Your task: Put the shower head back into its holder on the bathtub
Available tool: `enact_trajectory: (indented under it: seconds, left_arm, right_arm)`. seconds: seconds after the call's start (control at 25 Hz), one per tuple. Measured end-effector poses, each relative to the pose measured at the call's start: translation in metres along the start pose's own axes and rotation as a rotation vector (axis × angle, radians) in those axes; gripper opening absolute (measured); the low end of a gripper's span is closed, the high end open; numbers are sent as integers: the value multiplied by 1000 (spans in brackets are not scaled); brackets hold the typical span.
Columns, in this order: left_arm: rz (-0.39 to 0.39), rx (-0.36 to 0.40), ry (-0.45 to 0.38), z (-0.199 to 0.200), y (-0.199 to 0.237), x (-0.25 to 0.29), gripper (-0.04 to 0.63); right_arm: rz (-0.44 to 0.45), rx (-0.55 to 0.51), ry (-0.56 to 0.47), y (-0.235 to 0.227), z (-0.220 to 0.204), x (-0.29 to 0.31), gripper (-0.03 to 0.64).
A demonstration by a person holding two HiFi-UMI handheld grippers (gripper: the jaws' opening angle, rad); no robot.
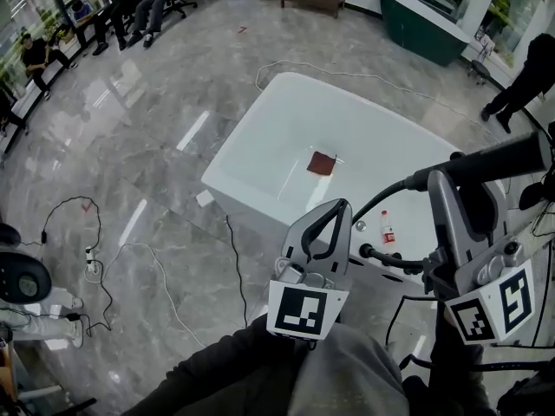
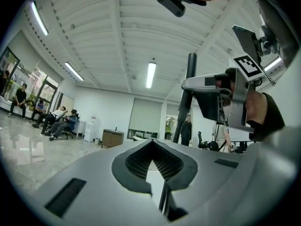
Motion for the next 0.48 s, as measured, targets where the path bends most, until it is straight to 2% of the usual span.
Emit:
enact_trajectory:
  seconds: [0.16,0.32,0.48]
  left_arm:
    - [-3,0,26,2,-6,15,3]
    - [-15,3,35,-15,-4,-1,3]
    - [-26,7,41,-18,-7,-4,3]
  right_arm:
    - [-19,31,46,-10,-22,-5,141]
    - [-32,72,98,16,-72,-19,141]
    - [-44,83,129,24,-89,-26,141]
Point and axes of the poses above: the fingertips, and each gripper's own axes: x forward along the fingers, y to its left, z out of its top, the point moved 9 cm from there along -x, backward along the fingers, and after that the axes turned 6 degrees about z, right-handed, at the moved point
